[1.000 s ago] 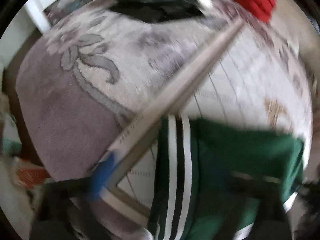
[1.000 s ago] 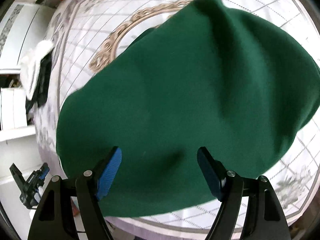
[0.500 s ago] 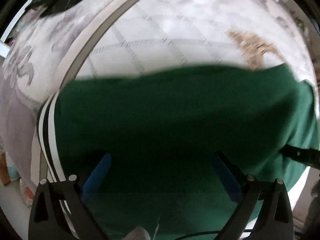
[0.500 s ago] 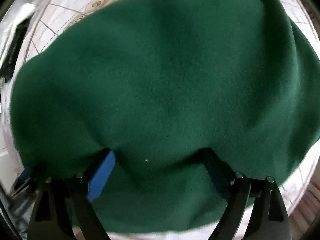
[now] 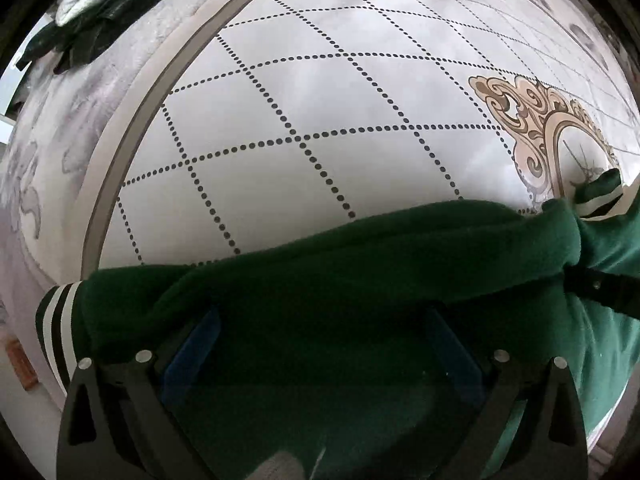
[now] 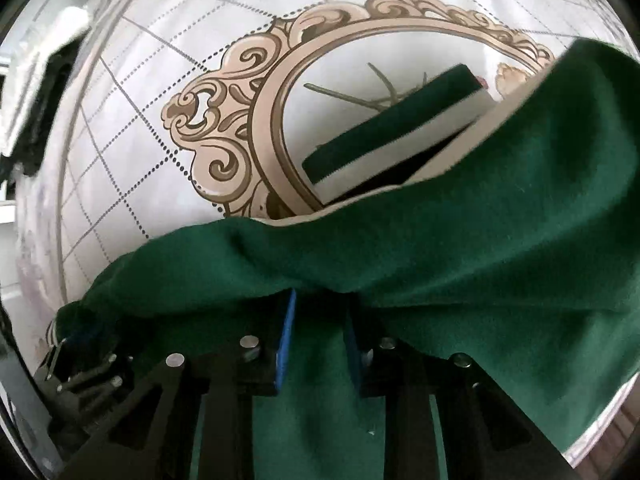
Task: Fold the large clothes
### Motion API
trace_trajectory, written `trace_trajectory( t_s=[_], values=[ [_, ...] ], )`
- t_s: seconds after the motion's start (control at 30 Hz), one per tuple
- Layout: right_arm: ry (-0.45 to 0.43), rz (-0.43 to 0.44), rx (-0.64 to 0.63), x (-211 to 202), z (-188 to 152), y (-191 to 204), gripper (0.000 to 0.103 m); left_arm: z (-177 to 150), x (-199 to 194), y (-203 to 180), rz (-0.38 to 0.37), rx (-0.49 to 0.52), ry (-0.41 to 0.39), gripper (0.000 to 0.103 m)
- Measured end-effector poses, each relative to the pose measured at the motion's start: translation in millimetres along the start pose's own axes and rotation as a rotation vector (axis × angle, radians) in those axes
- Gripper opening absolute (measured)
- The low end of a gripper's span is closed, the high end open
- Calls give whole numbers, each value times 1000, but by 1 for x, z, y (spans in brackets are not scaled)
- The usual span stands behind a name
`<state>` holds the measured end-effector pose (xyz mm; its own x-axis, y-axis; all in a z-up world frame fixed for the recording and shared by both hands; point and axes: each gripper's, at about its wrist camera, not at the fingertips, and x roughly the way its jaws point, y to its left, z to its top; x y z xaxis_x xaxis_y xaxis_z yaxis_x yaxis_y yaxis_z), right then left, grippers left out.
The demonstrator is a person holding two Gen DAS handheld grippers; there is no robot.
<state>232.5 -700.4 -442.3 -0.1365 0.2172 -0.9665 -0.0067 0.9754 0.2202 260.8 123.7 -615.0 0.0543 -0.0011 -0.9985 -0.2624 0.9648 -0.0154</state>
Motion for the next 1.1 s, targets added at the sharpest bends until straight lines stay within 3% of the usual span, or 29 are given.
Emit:
trace_trajectory(
  t_s=[0.13,0.23,0.27,0.3,0.4,0.47,0.53,0.67,0.73,0.77,0.83,0.9,0.97,1.1],
  values=[
    [-1,145,73,-44,-10,-30,25,-6,-41,-1,-45,-18,-48,103],
    [-135,105,197,-96,-44,-98,34,-20,-75,-19,-70,13,-105,103],
    [-163,79,255,-105,-53,-123,42,-23,-79,-26,-80,18,-108,103],
    [-174,64,308,-111,-58,-147,42,-25,-80,-33,-90,22,-107,103],
    [-147,38,435,-96,-71,-217,42,-27,-72,-57,-127,25,-76,103],
    [-87,25,453,-59,-68,-246,39,-15,-52,-74,-98,25,-54,103],
    [-73,73,504,-30,-67,-265,38,-3,-22,-82,-78,24,-10,103],
    [-45,15,486,-52,-57,-254,40,8,-9,-78,-85,4,8,103],
    [-99,55,455,-75,-68,-243,44,2,-27,-75,-68,8,-26,103],
    [-109,69,437,-81,-74,-237,51,-5,-40,-72,-37,13,-57,103],
    [-111,73,392,-87,-86,-226,54,-22,-62,-67,20,19,-96,103],
    [-101,9,322,-86,-96,-205,58,-43,-82,-59,30,14,-138,103],
    [-63,-20,245,-80,-98,-185,71,-66,-93,-51,46,16,-176,103],
    [-39,-97,138,-54,-99,-159,76,-75,-50,-50,64,7,-108,103]
  ],
)
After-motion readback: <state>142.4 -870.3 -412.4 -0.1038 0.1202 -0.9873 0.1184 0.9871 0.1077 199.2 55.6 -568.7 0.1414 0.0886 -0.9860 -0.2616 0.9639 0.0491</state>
